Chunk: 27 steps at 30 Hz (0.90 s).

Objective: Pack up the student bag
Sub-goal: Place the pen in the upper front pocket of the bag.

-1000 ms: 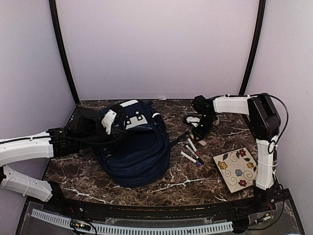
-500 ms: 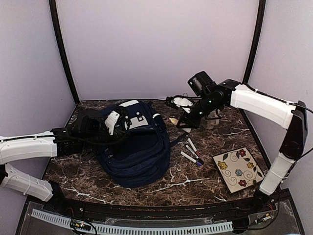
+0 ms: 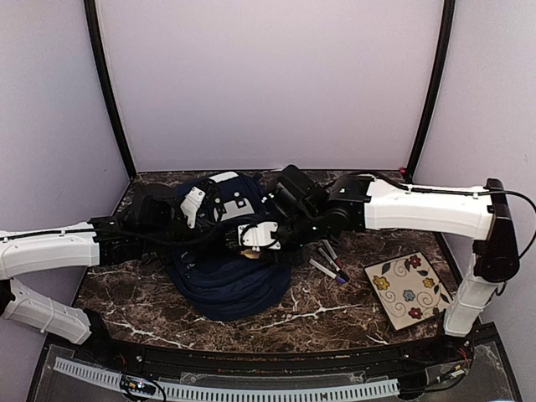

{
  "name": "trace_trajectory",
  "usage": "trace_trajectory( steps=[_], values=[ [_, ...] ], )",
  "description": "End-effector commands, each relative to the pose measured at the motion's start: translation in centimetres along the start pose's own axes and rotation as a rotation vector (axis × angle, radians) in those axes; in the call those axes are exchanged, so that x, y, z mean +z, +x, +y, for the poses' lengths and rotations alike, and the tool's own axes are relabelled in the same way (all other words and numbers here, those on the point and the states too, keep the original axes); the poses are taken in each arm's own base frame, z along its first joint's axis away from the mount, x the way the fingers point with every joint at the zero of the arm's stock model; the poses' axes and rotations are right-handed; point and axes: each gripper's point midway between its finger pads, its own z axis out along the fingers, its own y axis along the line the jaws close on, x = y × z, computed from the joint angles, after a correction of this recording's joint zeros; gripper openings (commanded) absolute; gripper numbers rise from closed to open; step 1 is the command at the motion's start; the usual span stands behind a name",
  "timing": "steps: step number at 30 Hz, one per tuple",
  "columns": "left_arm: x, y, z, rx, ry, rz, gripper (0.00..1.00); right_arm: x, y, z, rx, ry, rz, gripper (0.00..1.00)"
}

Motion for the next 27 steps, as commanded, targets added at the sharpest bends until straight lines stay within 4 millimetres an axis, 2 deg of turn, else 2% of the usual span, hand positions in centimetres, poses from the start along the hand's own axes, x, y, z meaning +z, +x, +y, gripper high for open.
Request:
trace_trajectory(
  steps=[1, 5, 11, 15, 16, 19, 20, 27],
  values=[
    [-1.9, -5.1, -0.9, -0.024, 0.046, -0.157, 0.00, 1.0, -3.1, -2.6, -0.113, 0.174, -0.002, 0.10],
    [-2.4, -5.8, -1.2, -0.024, 0.060, -0.175, 0.00, 3.0, -4.5, -2.7, -0.234, 0.251, 0.032, 0.09],
    [-3.1, -6.8, -1.5, -0.009, 0.074, -0.180, 0.00, 6.4, -3.4, -5.0, -0.401, 0.506, 0.162, 0.09],
    [-3.6, -7.1, -1.5, -0.006, 0.072, -0.190, 0.00, 7.6, -4.2, -6.4, -0.414, 0.614, 0.147, 0.10],
    [-3.7, -7.3, -1.5, -0.004, 0.072, -0.193, 0.00, 7.7, -4.3, -6.7, -0.416, 0.642, 0.143, 0.13],
    [-3.8, -7.2, -1.4, -0.003, 0.065, -0.192, 0.00, 7.2, -5.0, -8.0, -0.403, 0.754, 0.130, 0.30],
    [-3.9, -7.3, -1.4, -0.003, 0.064, -0.193, 0.00, 6.9, -5.2, -8.2, -0.397, 0.777, 0.124, 0.33],
    [-3.6, -6.6, -0.8, -0.001, 0.037, -0.187, 0.00, 5.4, -5.3, -7.4, -0.341, 0.715, 0.081, 0.38]
  ],
)
